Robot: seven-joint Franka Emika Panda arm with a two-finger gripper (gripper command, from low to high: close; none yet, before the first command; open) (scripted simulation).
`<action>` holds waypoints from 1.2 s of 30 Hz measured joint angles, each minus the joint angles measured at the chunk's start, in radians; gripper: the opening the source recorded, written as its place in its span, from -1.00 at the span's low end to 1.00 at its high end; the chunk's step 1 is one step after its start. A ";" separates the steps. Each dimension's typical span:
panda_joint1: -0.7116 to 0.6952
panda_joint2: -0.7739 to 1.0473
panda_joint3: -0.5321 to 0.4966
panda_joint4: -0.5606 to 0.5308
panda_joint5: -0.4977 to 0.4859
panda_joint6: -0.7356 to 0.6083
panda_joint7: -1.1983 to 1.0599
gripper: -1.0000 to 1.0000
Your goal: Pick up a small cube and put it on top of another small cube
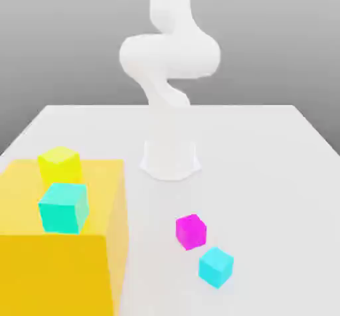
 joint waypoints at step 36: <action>0.131 0.877 0.003 -0.596 -0.003 0.745 -0.296 -1.00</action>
